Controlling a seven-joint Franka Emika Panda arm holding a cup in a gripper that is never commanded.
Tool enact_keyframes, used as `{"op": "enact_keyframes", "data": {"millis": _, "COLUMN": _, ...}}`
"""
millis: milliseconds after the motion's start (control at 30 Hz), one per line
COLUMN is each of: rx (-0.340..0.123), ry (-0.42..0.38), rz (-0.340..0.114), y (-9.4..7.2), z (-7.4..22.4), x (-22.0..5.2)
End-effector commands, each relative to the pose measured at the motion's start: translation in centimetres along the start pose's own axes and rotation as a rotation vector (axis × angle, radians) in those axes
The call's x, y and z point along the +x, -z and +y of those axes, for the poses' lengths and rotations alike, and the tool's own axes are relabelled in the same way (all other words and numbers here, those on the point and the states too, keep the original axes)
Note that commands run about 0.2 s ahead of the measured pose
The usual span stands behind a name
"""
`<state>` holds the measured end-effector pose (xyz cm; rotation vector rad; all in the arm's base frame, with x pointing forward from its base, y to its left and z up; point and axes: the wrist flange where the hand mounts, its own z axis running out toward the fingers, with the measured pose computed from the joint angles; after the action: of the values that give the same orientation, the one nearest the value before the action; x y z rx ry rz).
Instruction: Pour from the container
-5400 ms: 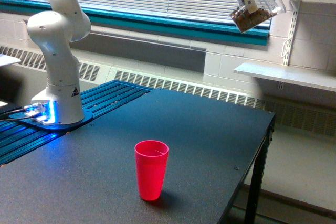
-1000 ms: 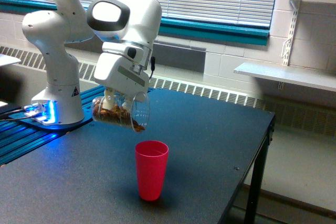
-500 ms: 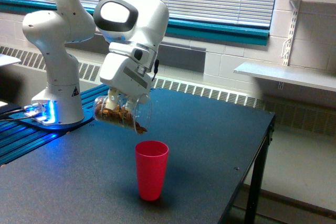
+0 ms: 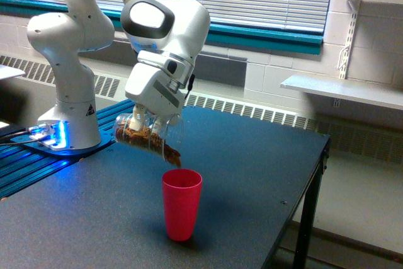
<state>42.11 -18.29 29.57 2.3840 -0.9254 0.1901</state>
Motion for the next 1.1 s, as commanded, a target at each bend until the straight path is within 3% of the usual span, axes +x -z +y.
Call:
{"op": "enact_keyframes", "data": {"millis": 33, "rx": -0.029, "ry": -0.016, "rz": 0.012, "y": 0.39, "z": -0.43, "x": 0.37}}
{"op": "enact_keyframes", "data": {"millis": 1100, "rx": -0.126, "ry": -0.026, "rz": 0.017, "y": 0.91, "z": -0.89, "x": 1.21}}
